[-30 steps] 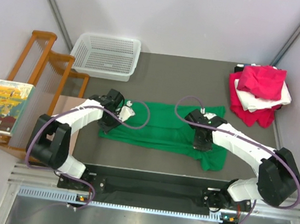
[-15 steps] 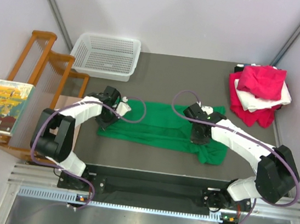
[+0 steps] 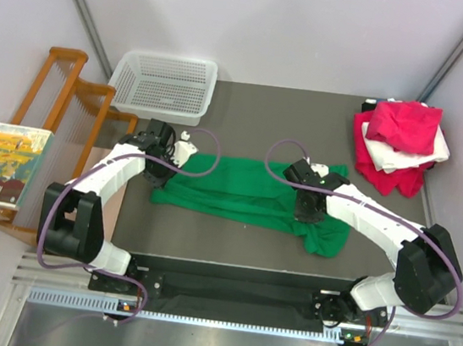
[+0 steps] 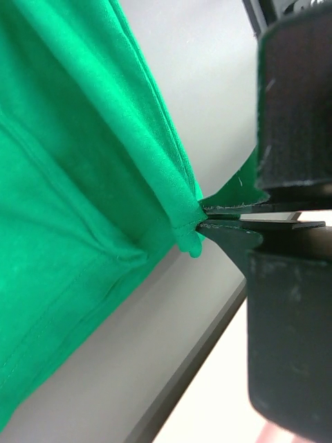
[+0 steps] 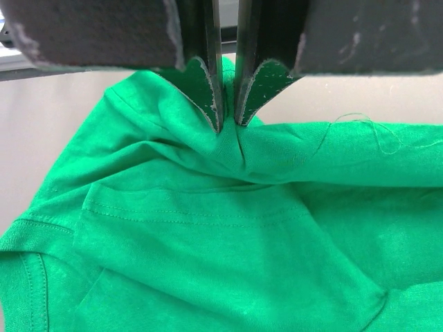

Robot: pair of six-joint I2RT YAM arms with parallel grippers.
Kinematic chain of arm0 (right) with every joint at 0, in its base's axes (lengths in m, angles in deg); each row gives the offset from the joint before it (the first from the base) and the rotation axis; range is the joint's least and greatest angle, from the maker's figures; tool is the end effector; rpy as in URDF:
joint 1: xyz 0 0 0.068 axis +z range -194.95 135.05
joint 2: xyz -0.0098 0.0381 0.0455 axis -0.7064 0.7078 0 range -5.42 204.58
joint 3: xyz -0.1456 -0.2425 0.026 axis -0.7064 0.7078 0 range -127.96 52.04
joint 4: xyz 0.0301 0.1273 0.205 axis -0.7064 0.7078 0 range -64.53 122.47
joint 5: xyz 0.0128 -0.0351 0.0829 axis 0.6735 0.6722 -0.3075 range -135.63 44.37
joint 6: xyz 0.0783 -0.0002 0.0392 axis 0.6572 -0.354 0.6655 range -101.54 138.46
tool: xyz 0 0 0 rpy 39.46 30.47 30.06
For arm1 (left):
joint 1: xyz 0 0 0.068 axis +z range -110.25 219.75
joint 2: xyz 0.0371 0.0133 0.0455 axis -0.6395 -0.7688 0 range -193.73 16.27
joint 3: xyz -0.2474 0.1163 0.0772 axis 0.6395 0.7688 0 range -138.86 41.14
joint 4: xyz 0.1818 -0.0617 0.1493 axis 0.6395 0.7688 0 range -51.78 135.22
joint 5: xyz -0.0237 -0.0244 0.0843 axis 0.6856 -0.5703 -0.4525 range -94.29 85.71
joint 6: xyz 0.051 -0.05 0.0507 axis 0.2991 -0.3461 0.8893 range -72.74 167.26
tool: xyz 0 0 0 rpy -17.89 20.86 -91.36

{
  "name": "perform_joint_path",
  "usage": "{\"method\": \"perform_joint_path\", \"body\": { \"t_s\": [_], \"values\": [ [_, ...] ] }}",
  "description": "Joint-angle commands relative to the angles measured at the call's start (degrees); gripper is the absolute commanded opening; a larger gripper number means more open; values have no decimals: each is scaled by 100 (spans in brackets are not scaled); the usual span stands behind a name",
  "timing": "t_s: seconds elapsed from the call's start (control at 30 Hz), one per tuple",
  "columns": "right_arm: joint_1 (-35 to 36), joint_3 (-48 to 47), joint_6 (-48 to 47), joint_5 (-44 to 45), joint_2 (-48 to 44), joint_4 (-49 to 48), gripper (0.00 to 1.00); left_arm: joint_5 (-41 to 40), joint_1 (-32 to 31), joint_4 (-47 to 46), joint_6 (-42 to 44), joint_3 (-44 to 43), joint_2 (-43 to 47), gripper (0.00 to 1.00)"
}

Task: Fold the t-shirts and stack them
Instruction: Fold the tshirt

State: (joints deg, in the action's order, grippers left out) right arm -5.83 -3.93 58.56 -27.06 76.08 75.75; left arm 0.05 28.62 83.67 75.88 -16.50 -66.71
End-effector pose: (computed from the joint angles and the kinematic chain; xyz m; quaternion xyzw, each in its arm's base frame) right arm 0.2053 0.1352 0.1999 0.0284 0.9791 -0.0456 0.1959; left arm 0.2594 -0.0570 0.2019 0.3409 0.9244 -0.0116 0.1705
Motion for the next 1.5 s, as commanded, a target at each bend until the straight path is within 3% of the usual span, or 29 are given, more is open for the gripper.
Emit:
{"method": "perform_joint_path", "body": {
  "t_s": [0.0, 0.37, 0.77, 1.47],
  "values": [
    [-149, -178, -134, 121, -37, -62, 8, 181, 24, 183, 3, -89, 98, 0],
    [-589, -450, -555, 95, 463, -352, 8, 32, 24, -264, 12, 96, -236, 0],
    [-668, -1004, -714, -204, 1106, -563, 7, -56, 33, -678, -85, -282, -1159, 0],
    [-1143, -1092, -846, -248, 1430, -836, 6, -39, 235, -634, -32, -361, -1001, 0]
  ]
}}
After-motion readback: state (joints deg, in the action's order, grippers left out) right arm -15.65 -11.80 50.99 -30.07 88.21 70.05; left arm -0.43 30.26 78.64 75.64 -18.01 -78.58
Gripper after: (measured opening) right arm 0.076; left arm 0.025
